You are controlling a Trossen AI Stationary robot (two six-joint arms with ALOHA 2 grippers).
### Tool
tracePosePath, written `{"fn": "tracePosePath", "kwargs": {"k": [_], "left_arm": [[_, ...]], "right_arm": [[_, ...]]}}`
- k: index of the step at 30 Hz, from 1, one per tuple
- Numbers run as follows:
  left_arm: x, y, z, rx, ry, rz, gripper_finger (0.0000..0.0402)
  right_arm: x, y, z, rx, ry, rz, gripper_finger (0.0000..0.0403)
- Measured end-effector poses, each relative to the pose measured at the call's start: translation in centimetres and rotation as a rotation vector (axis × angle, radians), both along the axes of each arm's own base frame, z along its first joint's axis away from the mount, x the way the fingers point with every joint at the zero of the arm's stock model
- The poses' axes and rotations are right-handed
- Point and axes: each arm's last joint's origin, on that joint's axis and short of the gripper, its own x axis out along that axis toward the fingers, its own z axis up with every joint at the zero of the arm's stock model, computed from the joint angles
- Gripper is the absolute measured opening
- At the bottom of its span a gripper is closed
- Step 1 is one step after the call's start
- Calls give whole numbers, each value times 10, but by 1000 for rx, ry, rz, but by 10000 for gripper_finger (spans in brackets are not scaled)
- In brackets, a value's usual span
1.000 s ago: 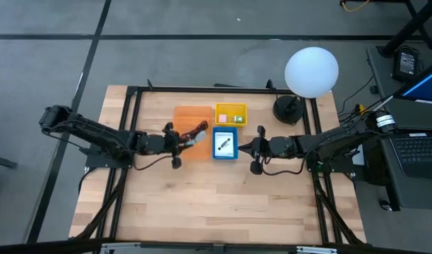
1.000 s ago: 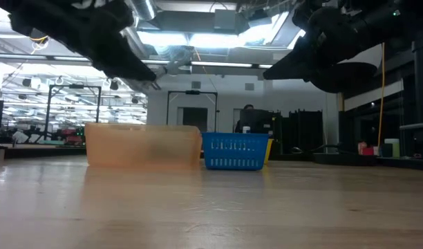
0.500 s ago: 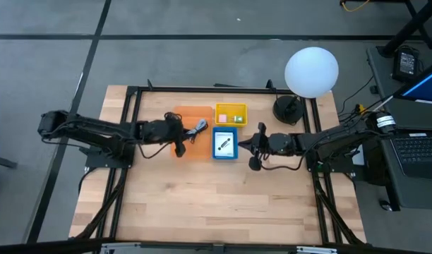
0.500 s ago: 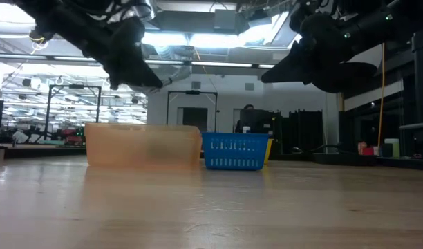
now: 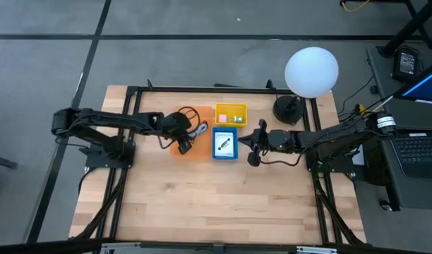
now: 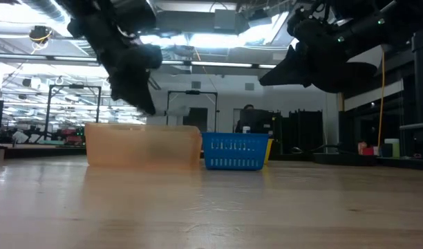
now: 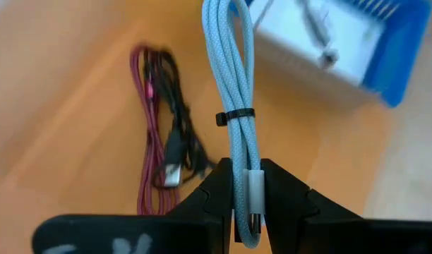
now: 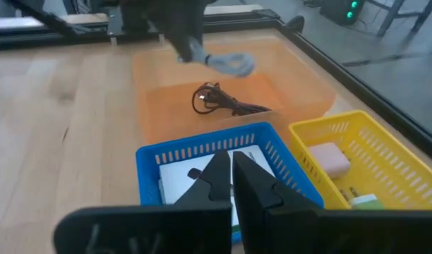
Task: Pick and place items into bin
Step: Put the white charger cable into the orange bin
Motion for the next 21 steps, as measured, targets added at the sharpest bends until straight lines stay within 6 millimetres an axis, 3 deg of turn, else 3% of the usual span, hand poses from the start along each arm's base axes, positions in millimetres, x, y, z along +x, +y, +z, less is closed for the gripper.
{"fn": "tracePosePath", "kwargs": {"k": [12, 21], "left_arm": [[18, 1, -30, -81, 160, -56, 52], [19, 1, -32, -89, 166, -73, 74]], "right_arm": [[0, -2, 0, 6, 2, -9, 0], [0, -2, -1, 9, 3, -10, 0]]}}
